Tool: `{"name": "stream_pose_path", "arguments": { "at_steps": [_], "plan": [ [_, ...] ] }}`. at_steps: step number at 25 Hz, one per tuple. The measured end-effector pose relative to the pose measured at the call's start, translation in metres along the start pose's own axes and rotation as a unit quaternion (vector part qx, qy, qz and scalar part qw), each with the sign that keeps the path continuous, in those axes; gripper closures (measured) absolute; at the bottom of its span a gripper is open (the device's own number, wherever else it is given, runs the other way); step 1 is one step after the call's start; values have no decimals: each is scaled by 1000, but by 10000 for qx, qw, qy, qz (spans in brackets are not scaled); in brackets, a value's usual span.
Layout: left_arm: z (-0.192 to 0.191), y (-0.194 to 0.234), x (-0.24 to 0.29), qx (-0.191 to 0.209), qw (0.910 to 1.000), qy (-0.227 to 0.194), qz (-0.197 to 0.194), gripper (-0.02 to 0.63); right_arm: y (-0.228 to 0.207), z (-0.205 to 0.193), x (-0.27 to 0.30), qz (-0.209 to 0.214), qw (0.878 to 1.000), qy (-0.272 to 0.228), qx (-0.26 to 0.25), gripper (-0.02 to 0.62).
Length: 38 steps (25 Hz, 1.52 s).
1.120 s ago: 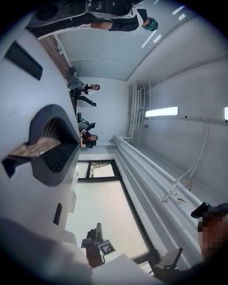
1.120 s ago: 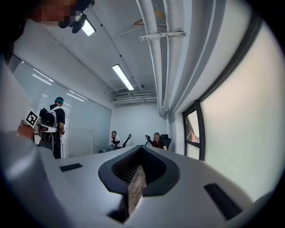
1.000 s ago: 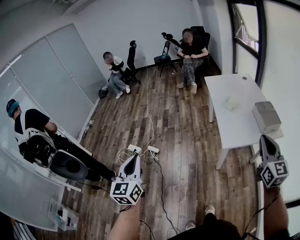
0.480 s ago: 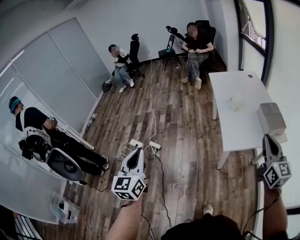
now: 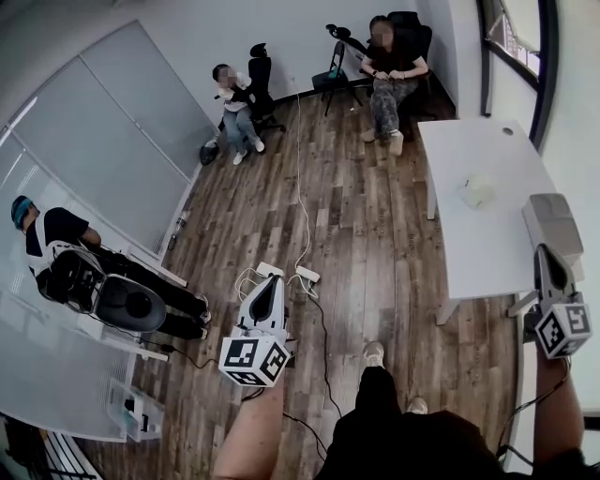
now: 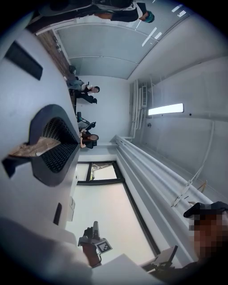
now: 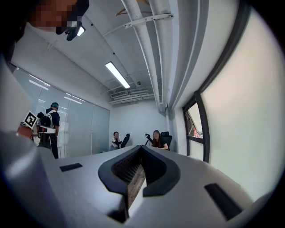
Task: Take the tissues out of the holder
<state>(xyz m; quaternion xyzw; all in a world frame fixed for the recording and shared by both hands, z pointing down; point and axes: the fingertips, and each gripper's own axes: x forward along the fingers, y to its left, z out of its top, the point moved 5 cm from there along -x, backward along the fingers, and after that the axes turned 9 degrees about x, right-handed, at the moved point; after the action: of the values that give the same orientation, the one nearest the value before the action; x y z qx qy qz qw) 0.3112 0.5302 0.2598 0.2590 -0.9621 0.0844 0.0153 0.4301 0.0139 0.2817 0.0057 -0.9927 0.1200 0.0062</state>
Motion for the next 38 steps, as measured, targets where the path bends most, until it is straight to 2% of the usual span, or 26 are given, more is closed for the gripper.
{"name": "stream_pose_path", "arguments": {
  "at_steps": [8,13,18,24,28,30,35,38],
  "plan": [
    [-15,47,122,41,9993,-4,-359,601,-15,-16,82,-516,9986,51,24,592],
    [-15,95,194,144,9983,-97,-560,601,-14,-15,150,-870,9962,-65,12,592],
    [-14,129,268,54,9960,-126,-884,601,1,-1,192,-1079,9941,-55,-9,592],
    [-18,139,347,-11,9928,-159,-1185,601,-14,-2,227,-1450,9891,-233,111,592],
    [-12,136,389,-4,9884,-87,-1519,601,-20,-2,250,-1559,9875,-226,74,592],
    [-10,135,411,27,9877,-105,-1559,601,-30,-1,267,-1591,9869,-250,53,592],
    [-10,128,473,490,9865,-179,-1554,601,-69,-7,319,-1662,9857,-275,1,592],
    [-6,128,519,497,9859,-101,-1597,601,-96,-10,352,-1809,9831,-257,83,592]
  ]
}}
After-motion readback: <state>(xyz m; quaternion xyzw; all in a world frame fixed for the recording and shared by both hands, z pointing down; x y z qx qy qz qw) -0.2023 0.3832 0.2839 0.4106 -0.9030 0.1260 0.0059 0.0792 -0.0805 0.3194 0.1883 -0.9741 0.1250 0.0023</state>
